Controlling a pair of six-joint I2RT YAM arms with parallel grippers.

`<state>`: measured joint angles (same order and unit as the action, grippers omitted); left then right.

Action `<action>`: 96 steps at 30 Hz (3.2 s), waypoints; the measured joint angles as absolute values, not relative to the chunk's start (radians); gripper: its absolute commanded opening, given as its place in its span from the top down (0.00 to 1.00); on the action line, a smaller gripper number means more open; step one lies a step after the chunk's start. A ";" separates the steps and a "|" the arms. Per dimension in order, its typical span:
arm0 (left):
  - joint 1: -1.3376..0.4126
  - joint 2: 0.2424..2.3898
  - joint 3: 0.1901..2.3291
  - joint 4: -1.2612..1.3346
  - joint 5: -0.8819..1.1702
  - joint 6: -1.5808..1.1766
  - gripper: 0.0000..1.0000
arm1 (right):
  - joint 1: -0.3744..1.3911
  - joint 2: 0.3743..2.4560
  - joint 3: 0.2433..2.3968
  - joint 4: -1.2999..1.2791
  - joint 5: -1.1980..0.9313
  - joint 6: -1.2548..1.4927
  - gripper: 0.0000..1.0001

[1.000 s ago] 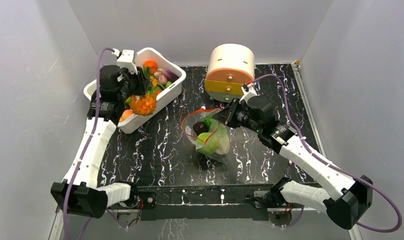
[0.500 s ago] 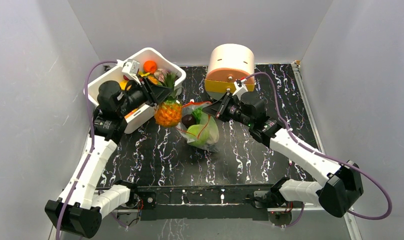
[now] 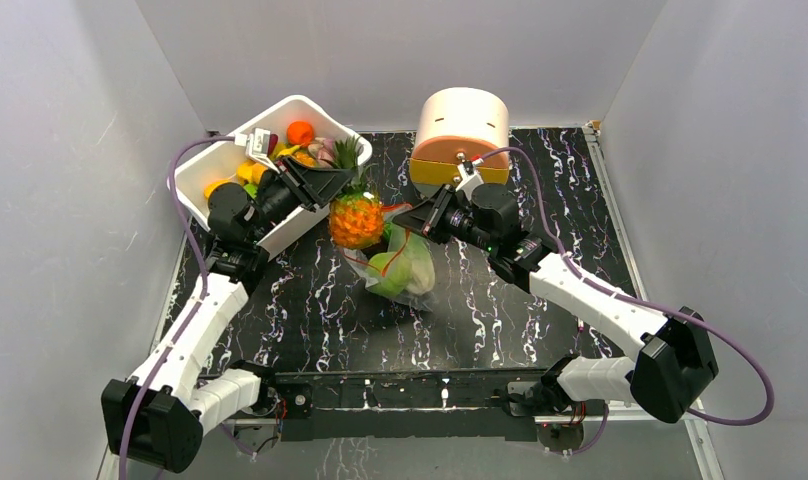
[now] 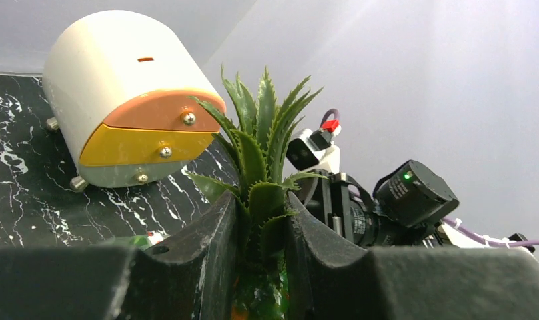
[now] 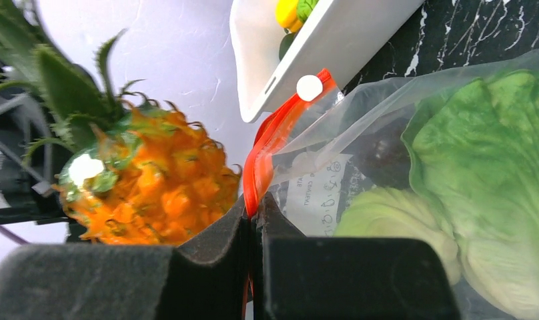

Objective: Place the food in the zip-top bag and seal the zipper
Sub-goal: Place the fake fruit in the bin.

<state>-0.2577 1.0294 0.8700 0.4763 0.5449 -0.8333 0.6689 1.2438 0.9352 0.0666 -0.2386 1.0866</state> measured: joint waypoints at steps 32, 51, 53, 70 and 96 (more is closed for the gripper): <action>-0.400 1.199 0.519 1.231 0.372 -0.612 0.86 | 0.676 1.287 0.941 0.129 -0.180 1.218 1.00; -0.430 0.954 0.727 0.692 0.322 -0.510 0.84 | 0.688 1.290 0.941 0.022 -0.162 1.099 1.00; -0.430 0.944 0.831 0.575 0.308 -0.476 0.85 | 0.688 1.285 0.942 0.009 -0.153 1.077 1.00; -0.351 1.243 1.225 -0.097 -0.166 0.006 0.83 | 0.688 1.183 0.943 -0.115 -0.104 0.939 1.00; 0.108 1.635 1.310 -0.160 -0.257 0.028 0.76 | 0.688 1.140 0.943 -0.162 -0.124 0.865 1.00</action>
